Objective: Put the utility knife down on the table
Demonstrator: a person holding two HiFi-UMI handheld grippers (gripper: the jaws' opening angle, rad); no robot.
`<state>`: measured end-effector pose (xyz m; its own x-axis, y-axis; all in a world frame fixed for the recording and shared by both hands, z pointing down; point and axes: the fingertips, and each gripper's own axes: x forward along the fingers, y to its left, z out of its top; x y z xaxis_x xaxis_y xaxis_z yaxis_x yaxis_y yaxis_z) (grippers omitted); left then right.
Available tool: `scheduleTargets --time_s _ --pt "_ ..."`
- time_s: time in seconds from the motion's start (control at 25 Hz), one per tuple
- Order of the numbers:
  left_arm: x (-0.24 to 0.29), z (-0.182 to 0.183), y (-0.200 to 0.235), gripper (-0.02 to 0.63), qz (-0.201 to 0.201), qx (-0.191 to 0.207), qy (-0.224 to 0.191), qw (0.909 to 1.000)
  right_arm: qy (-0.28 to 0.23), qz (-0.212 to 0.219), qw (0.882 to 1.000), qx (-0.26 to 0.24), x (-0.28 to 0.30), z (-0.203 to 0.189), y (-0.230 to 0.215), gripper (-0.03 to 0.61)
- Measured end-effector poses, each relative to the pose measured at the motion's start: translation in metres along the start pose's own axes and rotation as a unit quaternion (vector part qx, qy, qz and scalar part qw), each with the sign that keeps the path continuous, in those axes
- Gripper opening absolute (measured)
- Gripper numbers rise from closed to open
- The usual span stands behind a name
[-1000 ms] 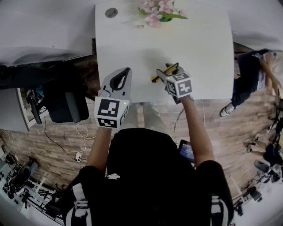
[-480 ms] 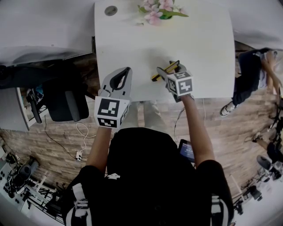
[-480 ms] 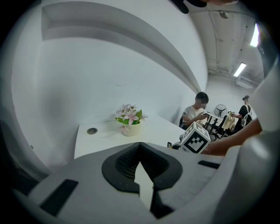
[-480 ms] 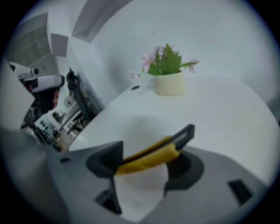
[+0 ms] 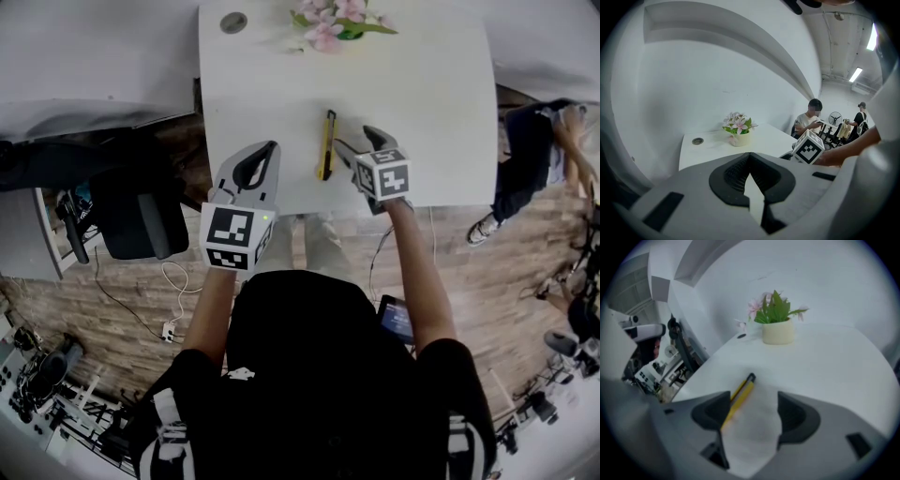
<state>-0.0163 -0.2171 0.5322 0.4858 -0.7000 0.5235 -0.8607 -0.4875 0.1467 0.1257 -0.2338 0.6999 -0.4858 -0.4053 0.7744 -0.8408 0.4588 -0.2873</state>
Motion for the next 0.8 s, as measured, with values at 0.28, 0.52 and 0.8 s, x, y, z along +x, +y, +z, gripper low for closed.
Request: scheduleTargets --time_s 0.28,0.52,0.8 --pt "-0.005 0.003 -0.001 0.020 -0.001 0.003 -0.003 1.0000 -0.001 -0.002 1.000 -0.001 -0.006 0.001 0.002 0.302" --pt "-0.003 0.005 -0.001 0.020 -0.004 0.005 -0.007 1.0000 0.016 -0.005 1.000 -0.002 -0.006 -0.003 0.000 0.301" --pt "-0.009 0.018 -0.003 0.020 -0.008 0.015 -0.018 0.9997 0.018 -0.006 1.000 -0.005 -0.018 0.003 0.006 0.298"
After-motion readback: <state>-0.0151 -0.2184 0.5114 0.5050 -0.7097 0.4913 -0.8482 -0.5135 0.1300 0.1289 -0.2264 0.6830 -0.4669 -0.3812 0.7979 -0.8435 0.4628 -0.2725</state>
